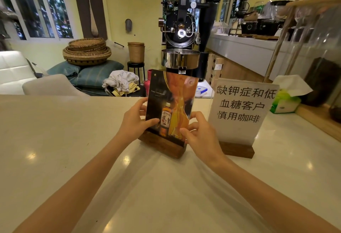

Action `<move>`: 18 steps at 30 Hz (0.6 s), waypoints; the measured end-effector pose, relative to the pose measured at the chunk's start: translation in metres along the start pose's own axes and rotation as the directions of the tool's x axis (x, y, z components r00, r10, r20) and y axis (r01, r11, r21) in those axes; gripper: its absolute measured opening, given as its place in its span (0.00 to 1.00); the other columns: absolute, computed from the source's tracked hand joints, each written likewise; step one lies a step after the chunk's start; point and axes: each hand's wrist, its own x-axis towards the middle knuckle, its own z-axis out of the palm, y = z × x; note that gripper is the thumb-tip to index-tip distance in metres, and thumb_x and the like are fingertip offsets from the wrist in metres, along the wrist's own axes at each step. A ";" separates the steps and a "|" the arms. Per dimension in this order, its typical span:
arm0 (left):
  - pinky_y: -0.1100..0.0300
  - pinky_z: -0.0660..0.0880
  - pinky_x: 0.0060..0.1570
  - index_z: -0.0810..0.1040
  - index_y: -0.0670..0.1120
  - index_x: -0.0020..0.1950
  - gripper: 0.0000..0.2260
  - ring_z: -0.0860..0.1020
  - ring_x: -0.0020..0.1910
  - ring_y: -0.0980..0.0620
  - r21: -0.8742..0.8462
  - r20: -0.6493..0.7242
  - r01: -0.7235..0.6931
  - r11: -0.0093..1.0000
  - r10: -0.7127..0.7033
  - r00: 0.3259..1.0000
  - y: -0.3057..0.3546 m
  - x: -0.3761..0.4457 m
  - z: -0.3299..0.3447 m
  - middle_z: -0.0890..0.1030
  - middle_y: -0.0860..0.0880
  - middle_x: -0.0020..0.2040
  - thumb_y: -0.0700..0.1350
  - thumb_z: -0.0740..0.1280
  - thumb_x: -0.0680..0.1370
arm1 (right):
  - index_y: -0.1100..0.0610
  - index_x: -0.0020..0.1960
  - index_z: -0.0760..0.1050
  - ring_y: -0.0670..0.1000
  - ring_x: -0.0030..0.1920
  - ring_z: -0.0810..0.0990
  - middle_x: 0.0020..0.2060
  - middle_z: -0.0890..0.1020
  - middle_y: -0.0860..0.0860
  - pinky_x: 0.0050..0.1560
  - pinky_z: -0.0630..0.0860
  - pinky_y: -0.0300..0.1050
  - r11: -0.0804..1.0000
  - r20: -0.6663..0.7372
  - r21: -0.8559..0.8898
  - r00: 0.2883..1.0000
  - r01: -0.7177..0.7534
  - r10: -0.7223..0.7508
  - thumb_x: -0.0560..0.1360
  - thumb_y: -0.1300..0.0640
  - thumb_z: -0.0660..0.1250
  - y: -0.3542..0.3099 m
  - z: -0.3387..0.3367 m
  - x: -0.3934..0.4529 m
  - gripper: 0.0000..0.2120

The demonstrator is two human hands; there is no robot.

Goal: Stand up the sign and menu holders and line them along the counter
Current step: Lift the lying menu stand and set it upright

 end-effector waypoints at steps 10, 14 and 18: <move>0.66 0.71 0.46 0.61 0.50 0.66 0.37 0.72 0.52 0.55 0.011 -0.066 -0.061 0.998 0.062 0.996 -0.008 -0.014 0.016 0.74 0.49 0.59 0.48 0.76 0.62 | 0.50 0.57 0.66 0.38 0.34 0.75 0.41 0.80 0.47 0.29 0.69 0.21 0.976 -0.059 -0.160 0.985 0.150 -0.162 0.72 0.55 0.66 0.009 0.005 -0.013 0.15; 0.74 0.67 0.42 0.61 0.50 0.66 0.37 0.71 0.52 0.56 0.043 -0.066 -0.065 0.997 0.068 0.995 -0.010 -0.016 0.017 0.74 0.46 0.60 0.49 0.76 0.63 | 0.52 0.58 0.66 0.41 0.35 0.75 0.45 0.83 0.53 0.29 0.68 0.20 0.963 -0.067 -0.208 0.980 0.171 -0.188 0.73 0.55 0.66 0.010 0.008 -0.014 0.16; 0.68 0.69 0.46 0.60 0.49 0.67 0.37 0.70 0.53 0.55 0.048 -0.072 -0.052 0.997 0.056 0.996 -0.011 -0.018 0.018 0.73 0.45 0.62 0.49 0.75 0.63 | 0.52 0.58 0.66 0.42 0.35 0.75 0.45 0.82 0.53 0.30 0.68 0.21 0.960 -0.070 -0.219 0.978 0.176 -0.195 0.73 0.55 0.65 0.010 0.008 -0.016 0.15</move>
